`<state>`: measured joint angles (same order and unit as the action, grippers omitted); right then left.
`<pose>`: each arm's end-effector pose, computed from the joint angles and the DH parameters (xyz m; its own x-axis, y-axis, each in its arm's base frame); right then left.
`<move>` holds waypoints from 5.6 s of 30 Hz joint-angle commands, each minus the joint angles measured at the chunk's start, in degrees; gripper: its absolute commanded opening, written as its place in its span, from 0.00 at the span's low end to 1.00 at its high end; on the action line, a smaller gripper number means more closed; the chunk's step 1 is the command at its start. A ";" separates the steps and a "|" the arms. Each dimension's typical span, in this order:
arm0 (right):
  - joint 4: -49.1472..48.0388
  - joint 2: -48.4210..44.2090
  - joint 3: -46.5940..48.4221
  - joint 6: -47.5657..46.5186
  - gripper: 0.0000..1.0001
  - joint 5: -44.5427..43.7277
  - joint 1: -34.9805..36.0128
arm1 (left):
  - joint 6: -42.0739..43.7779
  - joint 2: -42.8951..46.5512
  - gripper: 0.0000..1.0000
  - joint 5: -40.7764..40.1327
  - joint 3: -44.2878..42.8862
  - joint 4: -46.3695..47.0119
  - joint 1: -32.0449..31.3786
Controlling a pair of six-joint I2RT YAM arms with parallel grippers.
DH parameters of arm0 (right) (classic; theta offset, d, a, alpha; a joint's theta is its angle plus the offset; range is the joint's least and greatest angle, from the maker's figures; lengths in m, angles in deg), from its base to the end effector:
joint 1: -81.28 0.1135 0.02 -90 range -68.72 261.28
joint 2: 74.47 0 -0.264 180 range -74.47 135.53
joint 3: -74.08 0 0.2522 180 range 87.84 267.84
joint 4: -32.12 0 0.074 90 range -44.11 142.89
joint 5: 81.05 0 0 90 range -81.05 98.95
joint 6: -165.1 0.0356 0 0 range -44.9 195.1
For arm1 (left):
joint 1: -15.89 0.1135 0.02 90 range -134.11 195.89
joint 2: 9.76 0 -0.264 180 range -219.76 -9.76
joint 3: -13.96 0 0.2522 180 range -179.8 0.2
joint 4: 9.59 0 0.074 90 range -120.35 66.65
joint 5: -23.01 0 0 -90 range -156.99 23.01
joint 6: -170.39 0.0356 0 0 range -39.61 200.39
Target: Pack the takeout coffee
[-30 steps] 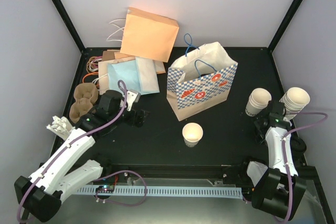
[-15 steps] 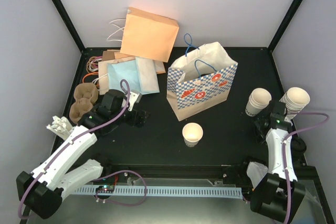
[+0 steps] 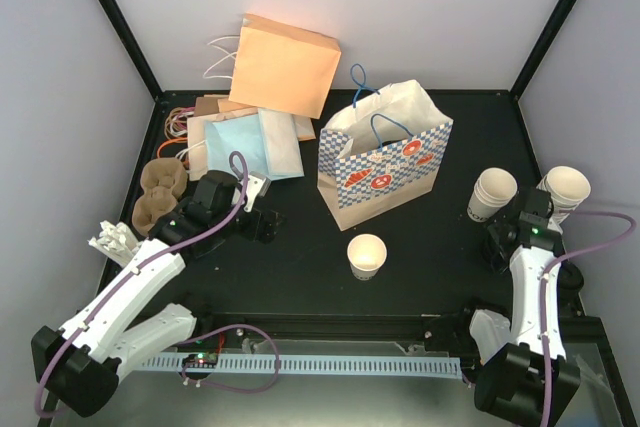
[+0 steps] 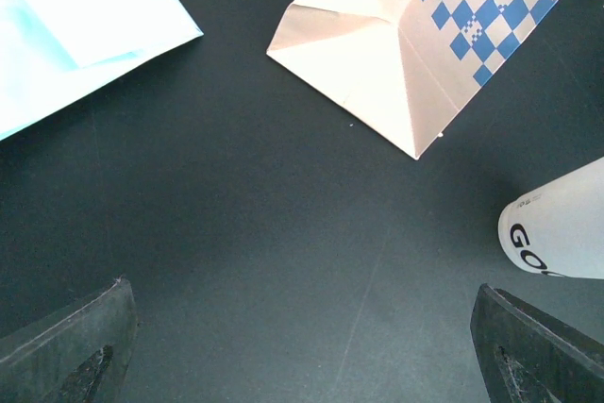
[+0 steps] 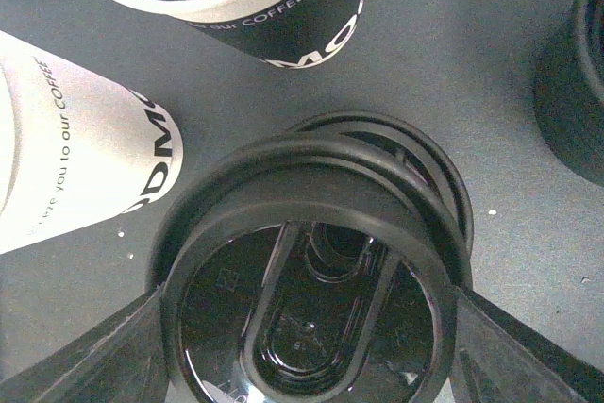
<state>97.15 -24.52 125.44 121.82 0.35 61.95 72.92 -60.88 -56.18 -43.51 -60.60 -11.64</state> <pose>0.1405 -0.0549 0.2240 -0.2956 0.8665 -0.4021 0.8828 0.4087 0.2316 0.1587 -0.0903 0.2703 -0.6924 0.2169 -0.6881 0.4864 0.8447 -0.2232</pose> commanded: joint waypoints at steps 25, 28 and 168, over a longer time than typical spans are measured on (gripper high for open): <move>9.25 -1.22 11.01 3.57 0.70 7.60 31.92 | 0.70 0.96 0.99 1.36 -2.26 -0.47 -0.50; 6.36 -1.95 10.40 3.05 0.70 12.05 39.46 | 0.72 1.18 0.99 1.32 -2.15 -0.35 -0.49; 1.45 16.15 27.84 -7.44 1.00 -1.59 78.66 | -20.74 -15.95 0.77 27.47 4.42 26.72 -12.33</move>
<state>106.18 -1.57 156.00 115.44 -3.43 143.41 53.47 -76.31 -30.39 -39.66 -36.98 -22.68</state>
